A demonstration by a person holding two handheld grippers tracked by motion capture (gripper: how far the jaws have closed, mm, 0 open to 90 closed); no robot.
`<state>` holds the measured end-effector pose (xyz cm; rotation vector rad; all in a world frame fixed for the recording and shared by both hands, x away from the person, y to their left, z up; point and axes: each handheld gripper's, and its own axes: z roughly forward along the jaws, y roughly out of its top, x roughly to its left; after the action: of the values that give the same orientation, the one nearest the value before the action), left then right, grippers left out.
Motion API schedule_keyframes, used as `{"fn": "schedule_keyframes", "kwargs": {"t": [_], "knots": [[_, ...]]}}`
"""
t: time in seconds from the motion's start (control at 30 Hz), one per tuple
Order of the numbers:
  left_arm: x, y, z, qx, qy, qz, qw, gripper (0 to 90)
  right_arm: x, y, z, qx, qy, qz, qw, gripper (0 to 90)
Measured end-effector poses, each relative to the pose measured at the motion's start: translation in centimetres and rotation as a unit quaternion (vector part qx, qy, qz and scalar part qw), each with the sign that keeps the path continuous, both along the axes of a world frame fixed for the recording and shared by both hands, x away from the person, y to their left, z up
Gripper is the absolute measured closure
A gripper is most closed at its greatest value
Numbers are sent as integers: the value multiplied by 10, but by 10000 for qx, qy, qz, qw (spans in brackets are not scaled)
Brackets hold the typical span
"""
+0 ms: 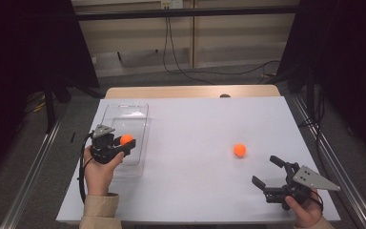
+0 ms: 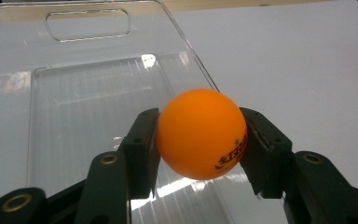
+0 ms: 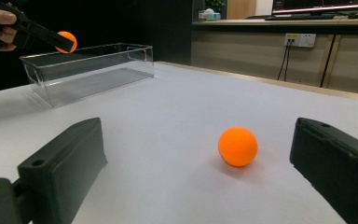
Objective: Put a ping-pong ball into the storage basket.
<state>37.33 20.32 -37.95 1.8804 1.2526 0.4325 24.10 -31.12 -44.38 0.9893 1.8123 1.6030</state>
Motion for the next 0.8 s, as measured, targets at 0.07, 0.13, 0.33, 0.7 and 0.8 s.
{"fn": "schedule_keyframes", "kwargs": {"t": [0.07,0.13,0.33,0.7,0.8], "knots": [[0,1,-1,11,-2,12,10000,509,0,0,0,-3,2,1,10000,27],[0,1,-1,6,0,50,10000,509,0,0,0,-2,-5,5,10000,27],[1,2,-3,54,7,66,10000,510,0,0,0,-3,-3,3,10000,27],[1,4,-5,123,13,116,9999,509,0,0,0,-9,-4,8,10000,27],[1,3,-5,137,4,130,9998,509,0,0,0,-6,2,3,10000,27]]}}
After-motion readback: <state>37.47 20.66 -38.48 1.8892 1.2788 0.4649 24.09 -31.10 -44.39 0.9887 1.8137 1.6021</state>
